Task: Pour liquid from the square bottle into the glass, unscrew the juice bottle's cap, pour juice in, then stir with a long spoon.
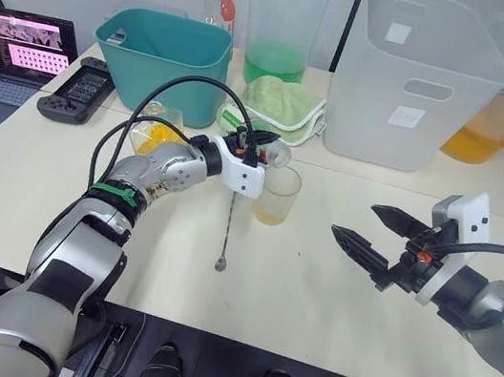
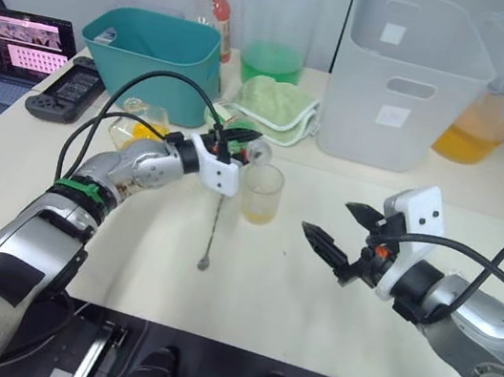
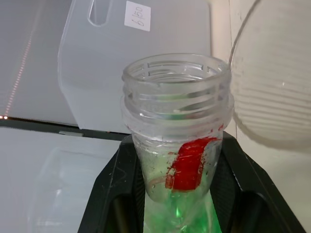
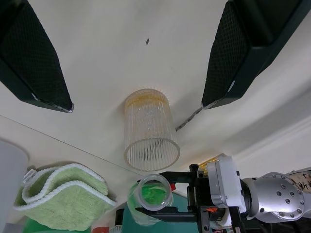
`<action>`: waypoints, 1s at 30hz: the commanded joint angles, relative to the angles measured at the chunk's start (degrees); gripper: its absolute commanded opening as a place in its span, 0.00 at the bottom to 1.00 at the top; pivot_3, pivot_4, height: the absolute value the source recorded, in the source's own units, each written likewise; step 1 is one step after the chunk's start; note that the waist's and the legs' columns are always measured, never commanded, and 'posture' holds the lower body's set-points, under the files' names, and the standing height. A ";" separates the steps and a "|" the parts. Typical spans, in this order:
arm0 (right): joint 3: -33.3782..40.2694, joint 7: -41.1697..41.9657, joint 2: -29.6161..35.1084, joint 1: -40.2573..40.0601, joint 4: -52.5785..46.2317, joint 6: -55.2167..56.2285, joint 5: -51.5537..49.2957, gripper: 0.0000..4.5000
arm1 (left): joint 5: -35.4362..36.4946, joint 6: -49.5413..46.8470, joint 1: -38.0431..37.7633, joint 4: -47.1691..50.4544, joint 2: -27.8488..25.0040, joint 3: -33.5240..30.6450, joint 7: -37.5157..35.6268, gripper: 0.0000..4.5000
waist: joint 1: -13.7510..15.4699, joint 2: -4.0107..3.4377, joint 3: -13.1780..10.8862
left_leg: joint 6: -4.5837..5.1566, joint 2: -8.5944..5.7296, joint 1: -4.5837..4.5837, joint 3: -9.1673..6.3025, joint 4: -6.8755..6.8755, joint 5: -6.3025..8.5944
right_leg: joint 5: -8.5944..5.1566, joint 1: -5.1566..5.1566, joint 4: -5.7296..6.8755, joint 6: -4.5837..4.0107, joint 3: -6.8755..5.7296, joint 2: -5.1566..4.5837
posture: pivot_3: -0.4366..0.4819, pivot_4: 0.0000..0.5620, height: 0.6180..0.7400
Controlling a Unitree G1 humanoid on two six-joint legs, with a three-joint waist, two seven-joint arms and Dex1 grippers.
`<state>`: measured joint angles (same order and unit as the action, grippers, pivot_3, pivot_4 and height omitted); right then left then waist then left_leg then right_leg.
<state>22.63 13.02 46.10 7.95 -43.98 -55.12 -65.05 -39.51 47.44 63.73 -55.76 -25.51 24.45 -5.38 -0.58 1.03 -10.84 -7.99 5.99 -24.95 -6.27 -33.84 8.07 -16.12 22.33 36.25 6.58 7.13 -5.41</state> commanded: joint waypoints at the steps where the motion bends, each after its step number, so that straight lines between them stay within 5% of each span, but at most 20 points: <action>1: -0.04 -0.48 0.32 0.81 -1.55 1.80 -0.90 1.00 | -1.74 0.03 3.68 0.88 -0.66 0.20 4.54 0.30 | 0.06 0.00 0.00 | 0.00 0.00 0.00 0.00 0.00 0.00 | 0.00 0.00 0.00 0.00 0.00 0.00 | 0.48 0.27 0.95; 13: -2.33 -1.57 0.46 1.29 -1.22 2.57 0.38 1.00 | -8.09 -0.38 5.67 -1.86 -1.99 4.60 13.02 0.30 | 0.11 0.00 0.00 | -0.01 0.00 0.00 0.00 0.01 -0.01 | 0.00 0.00 0.01 0.00 0.00 0.00 | 0.48 0.27 0.95; 30: -5.03 -3.69 -0.36 2.49 -1.51 3.71 1.21 1.00 | -9.11 -1.45 5.75 -1.73 -1.91 6.25 14.75 0.30 | 0.34 0.00 0.00 | -0.02 0.00 0.00 0.00 0.01 -0.01 | 0.00 0.00 0.01 0.00 0.00 0.00 | 0.48 0.27 0.95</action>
<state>16.57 9.50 45.70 9.81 -43.96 -53.03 -63.85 -48.85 45.98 66.83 -58.59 -26.83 31.36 7.54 -0.24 1.03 -10.83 -8.01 5.99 -24.95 -6.27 -33.83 8.06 -16.12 22.34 36.26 6.58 7.13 -5.41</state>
